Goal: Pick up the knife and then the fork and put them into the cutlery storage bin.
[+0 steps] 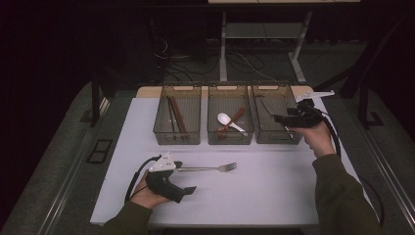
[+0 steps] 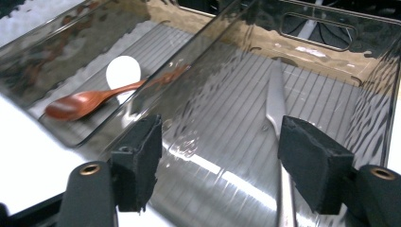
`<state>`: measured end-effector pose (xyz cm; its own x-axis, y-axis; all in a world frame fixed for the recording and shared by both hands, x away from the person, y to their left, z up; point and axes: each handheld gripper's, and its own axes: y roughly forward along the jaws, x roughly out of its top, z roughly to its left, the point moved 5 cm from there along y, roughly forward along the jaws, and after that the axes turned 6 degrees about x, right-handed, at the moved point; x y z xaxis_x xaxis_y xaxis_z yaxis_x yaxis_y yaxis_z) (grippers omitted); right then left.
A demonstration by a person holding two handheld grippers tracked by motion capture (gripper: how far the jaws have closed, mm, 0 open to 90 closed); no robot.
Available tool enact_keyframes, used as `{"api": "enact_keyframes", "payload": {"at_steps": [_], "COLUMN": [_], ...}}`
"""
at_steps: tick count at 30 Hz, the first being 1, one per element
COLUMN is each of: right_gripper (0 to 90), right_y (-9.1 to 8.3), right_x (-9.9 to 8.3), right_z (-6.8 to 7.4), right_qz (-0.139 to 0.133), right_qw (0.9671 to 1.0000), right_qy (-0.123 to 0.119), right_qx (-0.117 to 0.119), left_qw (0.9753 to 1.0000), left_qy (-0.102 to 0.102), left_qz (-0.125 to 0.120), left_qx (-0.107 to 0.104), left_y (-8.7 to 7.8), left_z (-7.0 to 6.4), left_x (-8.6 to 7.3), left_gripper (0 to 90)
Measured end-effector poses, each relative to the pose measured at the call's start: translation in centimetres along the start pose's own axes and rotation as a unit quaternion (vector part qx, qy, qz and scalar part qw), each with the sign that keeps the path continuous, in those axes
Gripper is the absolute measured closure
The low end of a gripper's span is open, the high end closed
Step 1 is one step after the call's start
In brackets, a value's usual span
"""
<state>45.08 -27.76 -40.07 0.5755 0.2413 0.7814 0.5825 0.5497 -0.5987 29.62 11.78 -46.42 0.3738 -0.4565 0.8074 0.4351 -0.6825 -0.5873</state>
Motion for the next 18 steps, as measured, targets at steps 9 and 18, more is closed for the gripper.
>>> {"api": "enact_keyframes", "payload": {"at_steps": [9,18], "right_gripper": [22.6,17.6], "right_y": [-2.7,-3.8], "right_x": [-2.7,-6.3], "right_z": [3.5,5.9], "right_qz": [-0.026,-0.043], "right_qw": [0.9991,0.9977], "right_qy": [-0.024,-0.025], "right_qx": [0.021,0.046], "left_qw": [1.0,0.9997], "left_qy": [0.001,0.003], "left_qz": [0.008,0.018], "left_qx": [0.0,0.017], "left_y": [0.2,0.7], "left_z": [0.3,1.3], "left_x": [0.4,1.6], "left_gripper": [19.2,51.4]}}
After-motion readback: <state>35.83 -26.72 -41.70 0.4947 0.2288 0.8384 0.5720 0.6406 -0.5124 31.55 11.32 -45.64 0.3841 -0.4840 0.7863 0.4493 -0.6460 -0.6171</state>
